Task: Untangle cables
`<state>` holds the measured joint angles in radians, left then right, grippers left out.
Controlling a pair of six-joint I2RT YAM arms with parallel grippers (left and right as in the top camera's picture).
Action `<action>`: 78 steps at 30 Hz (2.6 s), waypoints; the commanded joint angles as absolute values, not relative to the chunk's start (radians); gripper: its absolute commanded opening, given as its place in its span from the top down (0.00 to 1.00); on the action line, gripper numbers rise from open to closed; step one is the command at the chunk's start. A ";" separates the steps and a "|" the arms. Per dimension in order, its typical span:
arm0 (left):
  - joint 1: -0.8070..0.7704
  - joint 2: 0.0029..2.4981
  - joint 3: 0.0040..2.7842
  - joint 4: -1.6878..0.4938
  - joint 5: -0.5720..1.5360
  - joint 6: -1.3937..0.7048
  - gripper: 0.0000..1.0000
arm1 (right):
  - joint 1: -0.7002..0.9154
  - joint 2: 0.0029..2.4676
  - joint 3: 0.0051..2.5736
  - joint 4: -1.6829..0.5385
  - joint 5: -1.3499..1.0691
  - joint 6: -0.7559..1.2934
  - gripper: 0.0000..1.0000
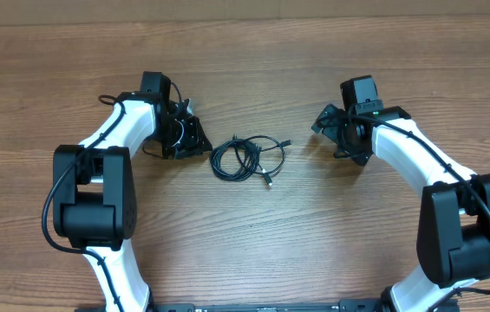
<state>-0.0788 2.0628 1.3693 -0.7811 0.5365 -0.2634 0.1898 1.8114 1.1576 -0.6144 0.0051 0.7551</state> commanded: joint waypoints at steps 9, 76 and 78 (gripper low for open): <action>-0.099 2.073 1.363 -0.816 0.573 -0.265 0.66 | 0.189 1.809 1.164 -0.611 0.014 0.756 0.00; -0.163 2.073 1.427 -1.063 0.255 -0.233 0.49 | 0.516 1.809 1.139 -0.472 -0.067 0.558 0.00; -0.170 2.073 1.425 -1.062 0.255 -0.233 0.49 | 0.516 1.809 1.117 -0.430 -0.067 0.558 0.00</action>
<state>-0.1513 2.0644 1.4326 -1.0595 0.2531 -0.2188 0.5140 1.8114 1.1484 -0.4633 -0.1104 0.5373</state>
